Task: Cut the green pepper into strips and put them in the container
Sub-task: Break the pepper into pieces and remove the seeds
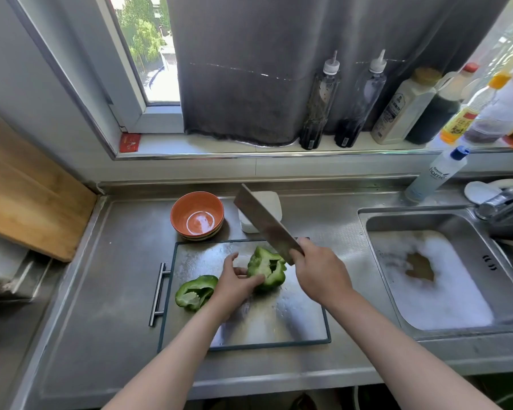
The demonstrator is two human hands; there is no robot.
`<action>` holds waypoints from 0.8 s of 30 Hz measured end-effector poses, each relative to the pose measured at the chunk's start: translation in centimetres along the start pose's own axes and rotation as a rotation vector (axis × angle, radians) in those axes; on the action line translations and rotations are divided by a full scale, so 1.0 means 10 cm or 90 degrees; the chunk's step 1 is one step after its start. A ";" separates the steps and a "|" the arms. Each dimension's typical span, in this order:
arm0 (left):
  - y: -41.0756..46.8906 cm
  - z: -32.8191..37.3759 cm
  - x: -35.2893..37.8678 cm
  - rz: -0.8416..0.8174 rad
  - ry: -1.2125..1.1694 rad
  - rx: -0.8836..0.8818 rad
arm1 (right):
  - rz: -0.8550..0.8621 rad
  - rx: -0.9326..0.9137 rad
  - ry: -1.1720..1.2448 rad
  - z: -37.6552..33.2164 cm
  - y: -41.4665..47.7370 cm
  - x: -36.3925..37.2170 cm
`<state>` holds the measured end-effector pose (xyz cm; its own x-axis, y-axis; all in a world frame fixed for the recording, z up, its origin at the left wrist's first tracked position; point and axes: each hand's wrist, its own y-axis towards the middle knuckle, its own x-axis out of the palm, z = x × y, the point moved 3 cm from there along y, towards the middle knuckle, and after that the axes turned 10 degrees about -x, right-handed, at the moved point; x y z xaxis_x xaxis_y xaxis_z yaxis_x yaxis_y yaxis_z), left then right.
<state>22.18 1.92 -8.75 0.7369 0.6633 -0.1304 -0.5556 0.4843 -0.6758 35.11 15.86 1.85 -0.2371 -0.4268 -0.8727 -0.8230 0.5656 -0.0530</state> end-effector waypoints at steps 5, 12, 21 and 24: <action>-0.01 0.13 0.02 -0.084 0.252 0.008 | 0.004 0.104 0.055 0.21 -0.03 0.05; -0.01 0.24 -0.01 -0.125 0.445 0.071 | 0.009 0.205 0.184 0.38 -0.27 0.20; -0.03 0.31 0.28 -0.067 0.534 0.274 | 0.046 0.266 0.288 0.44 -0.33 0.08; 0.01 0.26 0.33 -0.057 0.557 0.190 | 0.041 0.270 0.295 0.47 -0.37 0.04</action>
<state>23.53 5.60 -7.35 0.7421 0.0088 -0.6703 -0.4698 0.7201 -0.5107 40.52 16.96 -0.57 -0.5564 -0.5901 -0.5850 -0.5458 0.7904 -0.2782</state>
